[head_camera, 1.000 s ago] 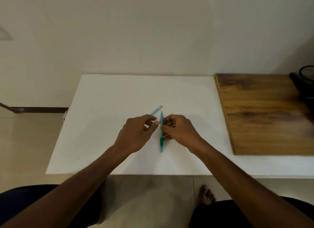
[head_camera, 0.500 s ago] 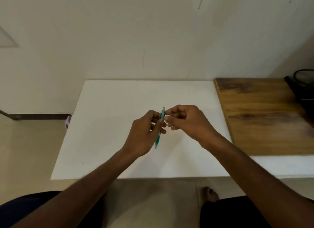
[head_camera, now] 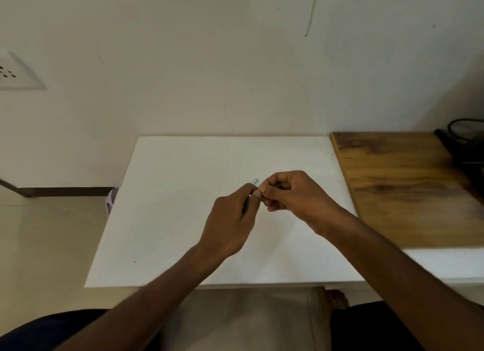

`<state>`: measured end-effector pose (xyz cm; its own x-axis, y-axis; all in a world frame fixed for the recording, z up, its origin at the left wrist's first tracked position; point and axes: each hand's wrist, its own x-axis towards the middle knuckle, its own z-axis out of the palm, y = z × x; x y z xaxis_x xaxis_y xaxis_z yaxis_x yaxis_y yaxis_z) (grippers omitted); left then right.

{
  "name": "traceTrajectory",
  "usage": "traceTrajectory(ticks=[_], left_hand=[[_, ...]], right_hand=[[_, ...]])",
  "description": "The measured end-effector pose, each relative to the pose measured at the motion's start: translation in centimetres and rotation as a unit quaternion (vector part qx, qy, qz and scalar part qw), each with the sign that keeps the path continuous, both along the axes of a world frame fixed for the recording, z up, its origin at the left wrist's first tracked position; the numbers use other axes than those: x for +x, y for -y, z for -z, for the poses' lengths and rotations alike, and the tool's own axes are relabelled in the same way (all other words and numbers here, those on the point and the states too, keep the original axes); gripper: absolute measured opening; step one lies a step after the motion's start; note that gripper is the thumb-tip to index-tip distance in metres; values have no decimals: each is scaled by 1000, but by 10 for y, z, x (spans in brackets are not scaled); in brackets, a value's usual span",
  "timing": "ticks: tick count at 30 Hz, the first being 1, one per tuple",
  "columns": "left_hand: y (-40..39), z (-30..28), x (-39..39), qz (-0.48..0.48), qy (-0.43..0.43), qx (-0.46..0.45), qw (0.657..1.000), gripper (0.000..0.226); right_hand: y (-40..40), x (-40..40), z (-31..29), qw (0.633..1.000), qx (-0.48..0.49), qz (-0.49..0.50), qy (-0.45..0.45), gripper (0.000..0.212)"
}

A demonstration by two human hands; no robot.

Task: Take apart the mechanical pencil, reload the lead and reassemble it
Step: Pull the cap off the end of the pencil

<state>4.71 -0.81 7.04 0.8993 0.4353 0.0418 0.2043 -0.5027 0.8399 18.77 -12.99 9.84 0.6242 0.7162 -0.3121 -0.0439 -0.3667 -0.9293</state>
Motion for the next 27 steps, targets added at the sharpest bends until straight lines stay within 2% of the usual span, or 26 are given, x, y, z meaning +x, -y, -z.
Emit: traceTrajectory(ticks=[3,9,12,15,19,23,27], left_hand=[[-1,9,2,9,-25,18,999,29],[-1,14,14,-1,-36,-2,999,37],[-6,20,15,-6,-64,-38,997,34],[-13,25,13,-39,-76,-81,993,33],[-11,30,12,-36,-84,-104,990,25],[-11,32,14,-16,-88,-92,992,15],[-12,35,15,-30,-84,-94,992,9]], right_hand=[[5,4,7,998,-13,-17,-51,12],[8,11,18,997,7,16,-80,16],[11,19,22,997,2,66,-40,10],[11,24,32,996,-41,79,18,7],[12,26,53,964,-202,-31,172,13],[12,27,64,945,-271,-68,171,24],[10,24,64,939,-265,-71,209,23]])
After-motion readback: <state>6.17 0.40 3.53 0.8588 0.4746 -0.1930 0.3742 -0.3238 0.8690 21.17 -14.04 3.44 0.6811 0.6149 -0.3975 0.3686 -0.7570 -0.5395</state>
